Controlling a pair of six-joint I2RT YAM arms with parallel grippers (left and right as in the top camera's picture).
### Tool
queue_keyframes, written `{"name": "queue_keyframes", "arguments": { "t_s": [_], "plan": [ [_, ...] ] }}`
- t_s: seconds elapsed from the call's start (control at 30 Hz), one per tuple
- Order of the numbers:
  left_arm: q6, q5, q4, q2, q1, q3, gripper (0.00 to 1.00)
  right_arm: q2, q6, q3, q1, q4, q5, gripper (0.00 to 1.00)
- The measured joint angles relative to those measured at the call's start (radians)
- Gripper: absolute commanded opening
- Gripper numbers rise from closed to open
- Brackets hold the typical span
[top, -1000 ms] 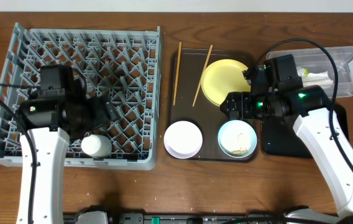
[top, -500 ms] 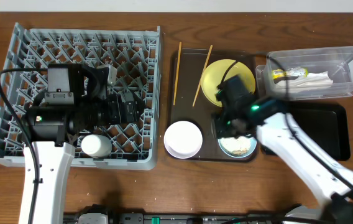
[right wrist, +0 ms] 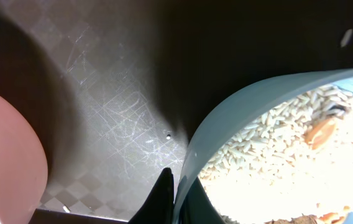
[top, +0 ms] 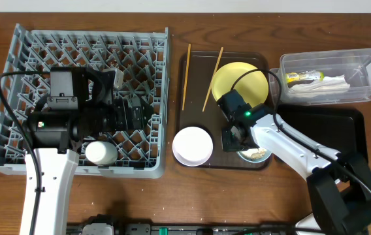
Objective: Sort waste into correct bins and load items into the dishwasher
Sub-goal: 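Grasp the light-blue rice bowl rim with the right gripper, then tip the light-blue bowl over the black tray to dump the rice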
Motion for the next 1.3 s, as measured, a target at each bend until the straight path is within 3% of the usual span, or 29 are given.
{"name": "queue_keyframes", "arguments": {
  "t_s": [0.33, 0.6, 0.83, 1.03, 1.3],
  "plan": [
    [0.0, 0.0, 0.0, 0.0, 0.0, 0.0, 0.98, -0.19, -0.002, 0.0, -0.086, 0.004, -0.05, 0.01],
    [0.0, 0.0, 0.0, 0.0, 0.0, 0.0, 0.98, -0.425, -0.108, 0.012, -0.458, 0.022, -0.334, 0.01],
    [0.0, 0.0, 0.0, 0.0, 0.0, 0.0, 0.98, -0.417, -0.191, 0.003, -0.809, 0.0, -0.685, 0.01],
    [0.0, 0.0, 0.001, 0.0, 0.0, 0.0, 0.98, -0.374, -0.27, -0.091, -1.006, 0.041, -0.89, 0.01],
    [0.0, 0.0, 0.002, 0.0, 0.0, 0.0, 0.98, -0.32, -0.309, -0.301, -1.152, 0.371, -1.137, 0.01]
  ]
}}
